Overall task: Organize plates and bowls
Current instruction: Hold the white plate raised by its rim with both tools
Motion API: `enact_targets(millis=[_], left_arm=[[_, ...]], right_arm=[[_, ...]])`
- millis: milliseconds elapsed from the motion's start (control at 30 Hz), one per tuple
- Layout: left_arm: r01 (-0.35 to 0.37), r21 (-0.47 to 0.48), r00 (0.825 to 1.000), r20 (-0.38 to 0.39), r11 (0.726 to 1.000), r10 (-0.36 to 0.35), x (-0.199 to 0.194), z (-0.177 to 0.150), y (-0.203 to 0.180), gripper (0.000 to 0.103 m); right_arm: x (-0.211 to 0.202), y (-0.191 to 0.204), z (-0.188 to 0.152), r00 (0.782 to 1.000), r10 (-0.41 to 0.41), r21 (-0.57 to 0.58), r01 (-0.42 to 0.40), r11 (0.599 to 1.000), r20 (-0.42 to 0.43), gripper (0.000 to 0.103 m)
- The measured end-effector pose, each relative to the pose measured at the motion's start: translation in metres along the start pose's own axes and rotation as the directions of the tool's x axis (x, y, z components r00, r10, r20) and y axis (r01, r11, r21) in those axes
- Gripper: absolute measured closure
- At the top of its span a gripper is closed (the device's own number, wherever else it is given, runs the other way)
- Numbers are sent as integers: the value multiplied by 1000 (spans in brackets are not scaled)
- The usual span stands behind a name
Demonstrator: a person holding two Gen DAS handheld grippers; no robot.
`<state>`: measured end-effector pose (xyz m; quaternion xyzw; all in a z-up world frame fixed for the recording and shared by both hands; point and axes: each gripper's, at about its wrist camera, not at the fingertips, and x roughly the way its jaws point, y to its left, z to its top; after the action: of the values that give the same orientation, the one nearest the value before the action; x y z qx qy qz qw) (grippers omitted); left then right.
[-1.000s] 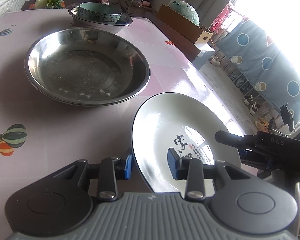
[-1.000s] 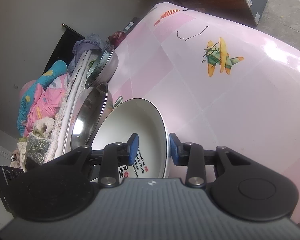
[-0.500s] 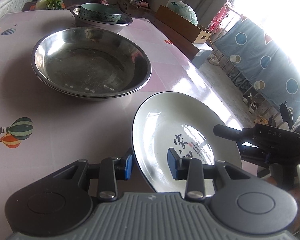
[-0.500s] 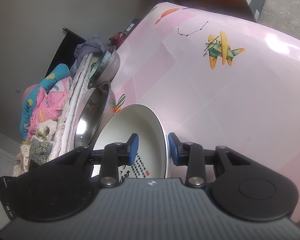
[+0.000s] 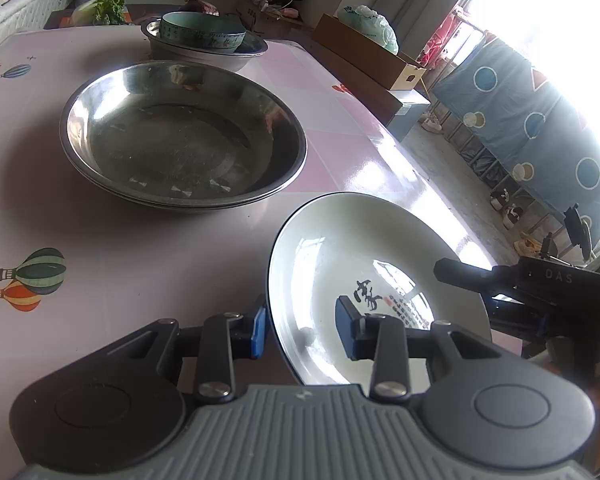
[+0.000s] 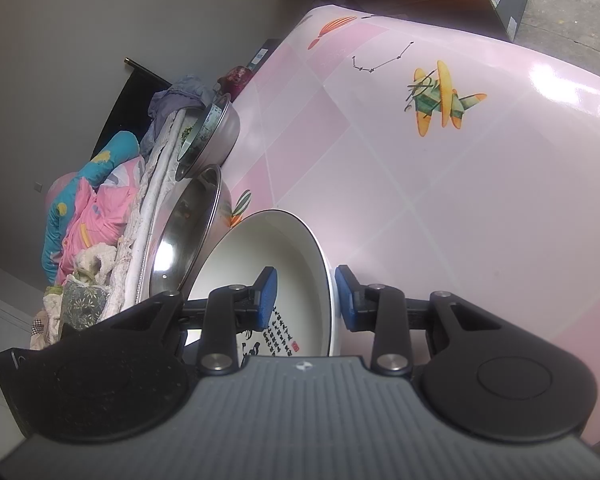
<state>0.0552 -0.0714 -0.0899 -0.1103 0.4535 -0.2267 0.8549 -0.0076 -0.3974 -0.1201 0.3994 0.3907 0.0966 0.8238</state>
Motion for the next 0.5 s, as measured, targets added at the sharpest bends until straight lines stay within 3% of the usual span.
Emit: enact_targets(millis=[500], left_arm=[[-1,-1,1000,0,1000,1,0,0,0,66]], right_arm=[[1,1,0,1000,-2,-2,2,1000,0,71]])
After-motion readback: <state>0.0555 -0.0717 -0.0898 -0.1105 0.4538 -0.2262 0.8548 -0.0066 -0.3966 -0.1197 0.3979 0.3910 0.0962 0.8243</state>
